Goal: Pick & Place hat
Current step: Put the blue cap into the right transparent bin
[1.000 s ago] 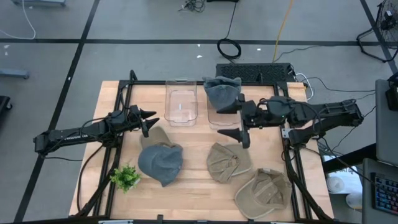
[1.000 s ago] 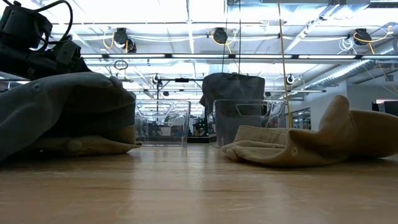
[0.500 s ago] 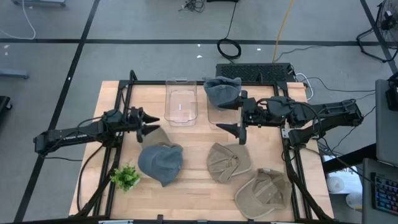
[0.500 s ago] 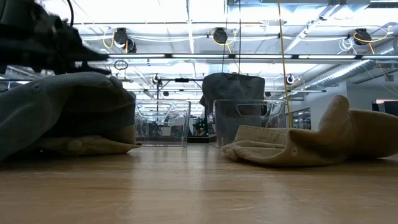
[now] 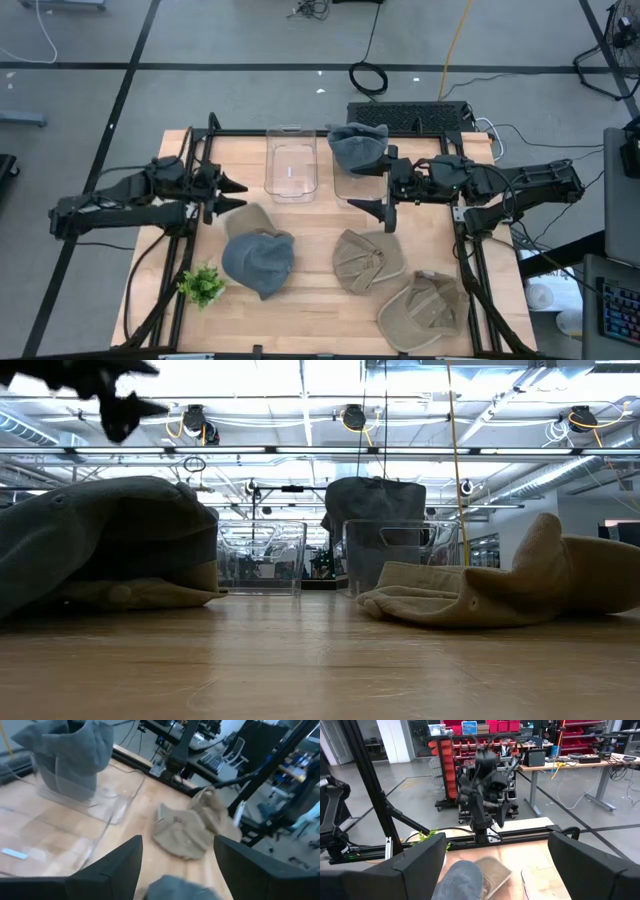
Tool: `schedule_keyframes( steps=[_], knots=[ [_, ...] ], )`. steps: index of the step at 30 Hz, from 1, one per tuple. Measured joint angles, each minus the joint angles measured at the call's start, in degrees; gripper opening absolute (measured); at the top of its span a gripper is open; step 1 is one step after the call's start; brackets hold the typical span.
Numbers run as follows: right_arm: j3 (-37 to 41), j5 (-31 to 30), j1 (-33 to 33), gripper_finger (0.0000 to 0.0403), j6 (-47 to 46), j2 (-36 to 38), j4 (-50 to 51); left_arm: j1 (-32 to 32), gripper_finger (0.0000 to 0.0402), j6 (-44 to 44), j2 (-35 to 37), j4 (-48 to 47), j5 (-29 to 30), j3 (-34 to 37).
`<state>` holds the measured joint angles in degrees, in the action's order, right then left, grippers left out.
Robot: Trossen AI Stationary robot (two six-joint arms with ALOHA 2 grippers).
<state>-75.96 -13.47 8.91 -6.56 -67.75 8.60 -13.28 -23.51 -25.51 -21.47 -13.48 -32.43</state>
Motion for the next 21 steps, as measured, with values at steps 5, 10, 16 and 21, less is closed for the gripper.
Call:
schedule_keyframes(
  steps=[5, 10, 16, 21],
  knots=[
    [0.0, 0.04, 0.0, 0.0338, 0.22, 0.0, 0.0, 1.99, 0.0257, -1.94, -7.19, -7.32, -0.39, -12.03],
    [0.0, 0.27, 0.0, 0.0338, 2.08, 0.0, 0.0, 4.54, 0.0257, -2.09, -15.45, -20.06, 0.46, -24.05],
    [0.0, 3.91, -0.02, 0.0338, 4.49, 0.0, -0.2, 7.67, 0.0257, -8.98, -25.58, -33.0, 0.68, -36.06],
    [0.0, 4.62, 0.0, 0.0338, 6.94, 0.0, -0.22, 10.6, 0.0257, -14.25, -32.51, -38.5, 0.42, -42.65]
  ],
)
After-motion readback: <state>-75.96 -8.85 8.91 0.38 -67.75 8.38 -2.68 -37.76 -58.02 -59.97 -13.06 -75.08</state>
